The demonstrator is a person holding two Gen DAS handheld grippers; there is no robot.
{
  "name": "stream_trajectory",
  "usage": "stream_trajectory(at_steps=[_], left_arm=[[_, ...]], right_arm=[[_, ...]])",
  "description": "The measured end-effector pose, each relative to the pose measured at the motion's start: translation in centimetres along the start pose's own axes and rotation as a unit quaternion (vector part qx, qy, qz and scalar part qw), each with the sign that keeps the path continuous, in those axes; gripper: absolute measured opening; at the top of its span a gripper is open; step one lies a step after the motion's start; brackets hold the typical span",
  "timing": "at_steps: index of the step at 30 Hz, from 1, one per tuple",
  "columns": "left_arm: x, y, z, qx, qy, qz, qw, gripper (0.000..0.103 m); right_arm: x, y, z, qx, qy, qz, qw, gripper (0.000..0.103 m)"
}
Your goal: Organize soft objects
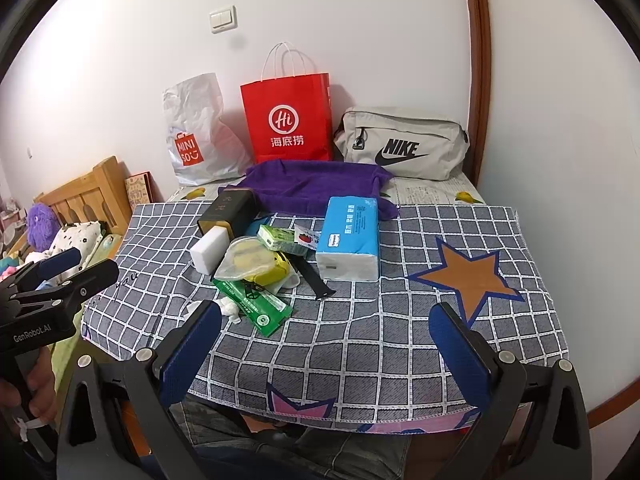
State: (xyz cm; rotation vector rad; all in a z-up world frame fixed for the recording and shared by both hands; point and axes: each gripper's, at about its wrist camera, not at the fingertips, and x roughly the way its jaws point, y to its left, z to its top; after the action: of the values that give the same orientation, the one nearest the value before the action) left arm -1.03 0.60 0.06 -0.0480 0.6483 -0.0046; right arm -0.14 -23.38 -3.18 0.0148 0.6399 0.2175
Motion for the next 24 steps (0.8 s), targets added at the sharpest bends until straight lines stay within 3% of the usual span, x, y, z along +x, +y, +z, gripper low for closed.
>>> stream_trajectory(at_steps=[24], left_arm=[[-0.08, 0.02, -0.08, 0.002, -0.003, -0.002, 1.0000, 0.098]], right_arm=[[-0.28, 0.17, 0.16, -0.003, -0.003, -0.002, 1.000, 0.102]])
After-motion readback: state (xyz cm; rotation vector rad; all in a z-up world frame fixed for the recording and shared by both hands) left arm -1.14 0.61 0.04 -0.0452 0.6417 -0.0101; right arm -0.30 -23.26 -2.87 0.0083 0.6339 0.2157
